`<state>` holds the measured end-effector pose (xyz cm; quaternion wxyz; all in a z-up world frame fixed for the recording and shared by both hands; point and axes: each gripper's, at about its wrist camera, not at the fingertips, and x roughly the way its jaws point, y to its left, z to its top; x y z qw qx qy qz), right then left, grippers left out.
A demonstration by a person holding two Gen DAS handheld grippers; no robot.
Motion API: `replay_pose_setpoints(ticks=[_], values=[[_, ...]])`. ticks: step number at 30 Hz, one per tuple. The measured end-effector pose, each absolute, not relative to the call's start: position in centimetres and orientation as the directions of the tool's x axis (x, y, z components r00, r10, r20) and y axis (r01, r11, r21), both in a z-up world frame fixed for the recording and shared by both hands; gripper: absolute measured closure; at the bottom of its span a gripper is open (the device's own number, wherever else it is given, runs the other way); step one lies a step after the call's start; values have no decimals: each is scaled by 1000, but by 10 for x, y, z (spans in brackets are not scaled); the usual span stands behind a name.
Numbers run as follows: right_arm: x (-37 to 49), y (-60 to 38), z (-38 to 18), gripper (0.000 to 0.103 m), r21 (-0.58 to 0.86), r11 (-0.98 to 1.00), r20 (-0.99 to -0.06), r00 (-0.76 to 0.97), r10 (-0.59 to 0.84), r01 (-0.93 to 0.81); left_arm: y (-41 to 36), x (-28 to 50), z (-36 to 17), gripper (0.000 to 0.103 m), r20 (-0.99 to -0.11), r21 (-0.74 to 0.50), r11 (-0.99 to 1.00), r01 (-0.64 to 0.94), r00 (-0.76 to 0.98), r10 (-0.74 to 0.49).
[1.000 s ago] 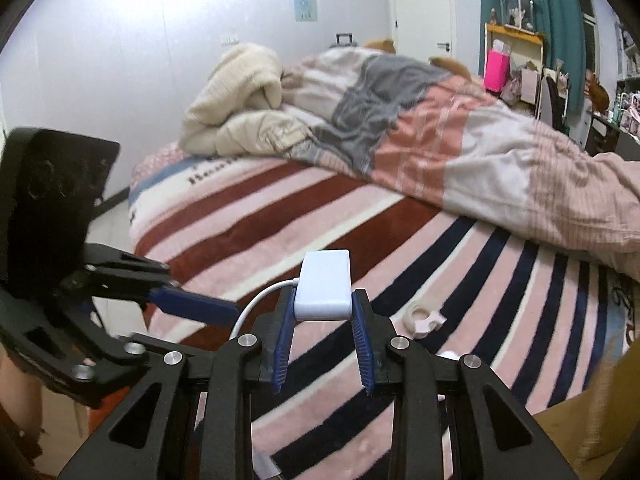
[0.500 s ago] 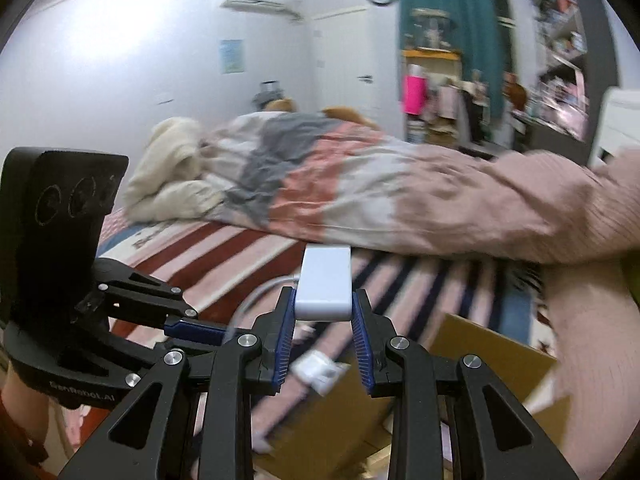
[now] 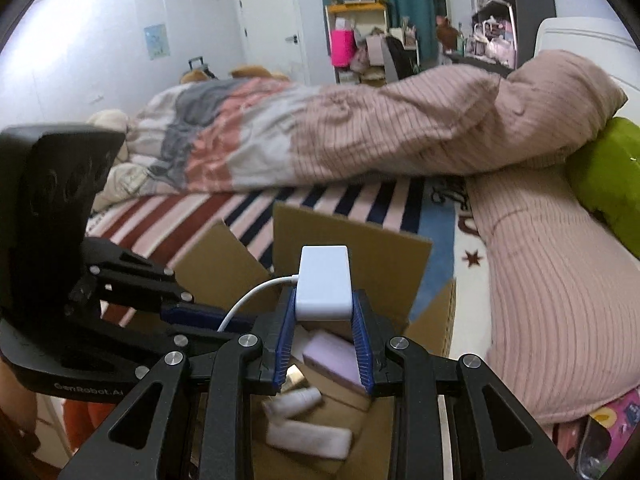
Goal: Organize rigid objects
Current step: 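Carry the charger and cable into the cardboard box and release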
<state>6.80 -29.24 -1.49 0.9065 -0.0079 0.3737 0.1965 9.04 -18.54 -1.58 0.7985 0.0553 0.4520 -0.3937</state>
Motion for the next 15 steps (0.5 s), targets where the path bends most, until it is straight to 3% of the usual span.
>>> replay_pose_setpoints(ticks=[1,3,4,5,9,15], values=[[69,-294,-16,80,130,922,-688,636,350,-365,-185,90,-16,94,-771,-256,691,676,288,-568],[68,-293,-19,80,127,923,-704,622,342,-364,-181,88,-16,79,-779,-240,706,666,302,-549],[68,-290,-20,78,123,924,-713,616,337,-362,-176,87,-15,65,-778,-238,716,656,312,-545],[68,-289,-21,75,119,925,-719,610,331,-362,-169,86,-12,57,-772,-239,728,643,329,-544],[64,-280,-16,67,111,922,-718,612,331,-370,-136,81,1,44,-745,-232,764,602,395,-537],[60,-245,2,66,109,900,-689,620,375,-423,-54,68,19,41,-694,-258,845,469,518,-500]])
